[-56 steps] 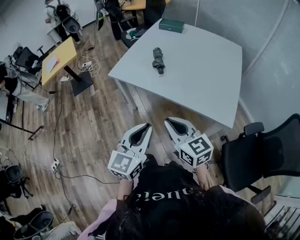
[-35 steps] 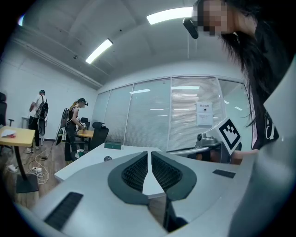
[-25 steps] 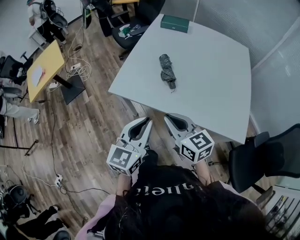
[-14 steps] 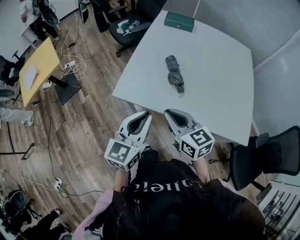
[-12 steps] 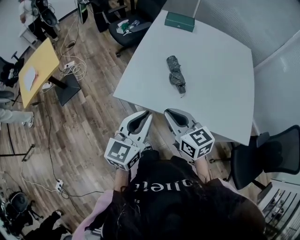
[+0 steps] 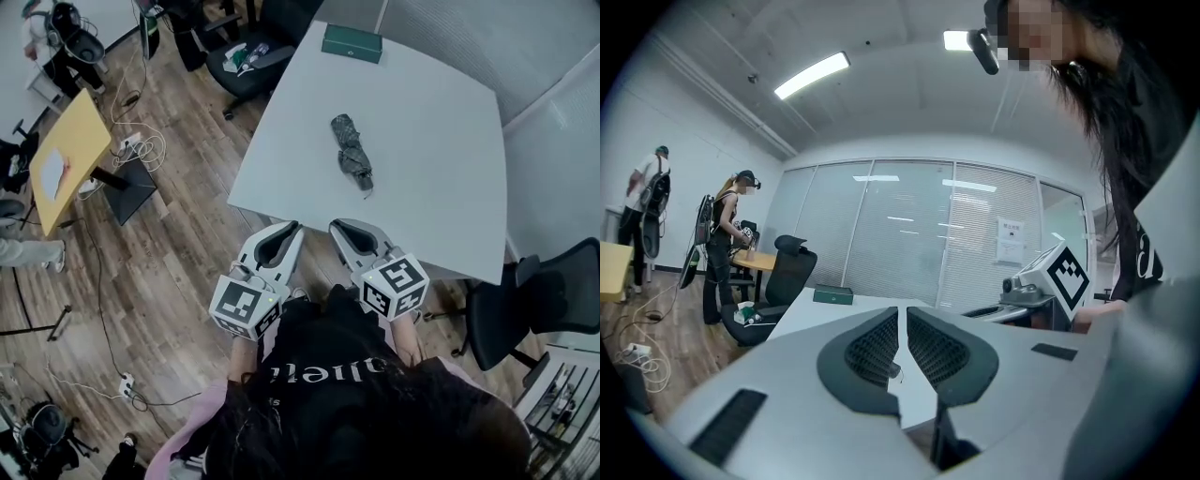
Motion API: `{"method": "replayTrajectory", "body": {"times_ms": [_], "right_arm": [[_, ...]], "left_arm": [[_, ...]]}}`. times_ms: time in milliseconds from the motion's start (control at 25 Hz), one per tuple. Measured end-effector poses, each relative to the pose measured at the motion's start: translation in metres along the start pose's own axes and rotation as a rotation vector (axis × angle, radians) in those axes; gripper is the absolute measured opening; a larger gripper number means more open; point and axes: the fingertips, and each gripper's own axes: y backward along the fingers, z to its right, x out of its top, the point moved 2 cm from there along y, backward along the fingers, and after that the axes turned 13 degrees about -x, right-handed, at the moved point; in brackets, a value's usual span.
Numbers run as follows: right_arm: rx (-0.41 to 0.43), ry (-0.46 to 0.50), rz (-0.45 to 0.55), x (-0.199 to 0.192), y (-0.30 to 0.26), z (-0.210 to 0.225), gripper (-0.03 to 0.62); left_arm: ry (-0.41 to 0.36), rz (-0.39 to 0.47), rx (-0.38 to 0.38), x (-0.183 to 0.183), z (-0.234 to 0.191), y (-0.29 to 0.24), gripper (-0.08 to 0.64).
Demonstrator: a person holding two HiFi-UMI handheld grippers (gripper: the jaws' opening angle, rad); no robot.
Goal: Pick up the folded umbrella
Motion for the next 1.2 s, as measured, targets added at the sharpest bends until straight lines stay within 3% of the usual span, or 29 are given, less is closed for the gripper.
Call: {"method": "replayTrajectory", "body": {"times_ms": [280,840,1200], "right_arm": [[-0.027,-0.019,-0.016,-0.003,-0.006,0.019,0.029],[-0.046,-0.007,-0.035,0.014,-0.065,0.102,0.029],[-0.079,0.004,-0.13,-0.004,-0.109,0.169,0.031]], "left_arm": [[0.017,-0.024,-0.025,-0.007,-0.004,-0.018,0.038],[0.012,-0.045,0.01,0.007,-0.047,-0.083,0.038],[0.009,-0.077,0.007,0.014,-0.069,-0.132,0.038]]}}
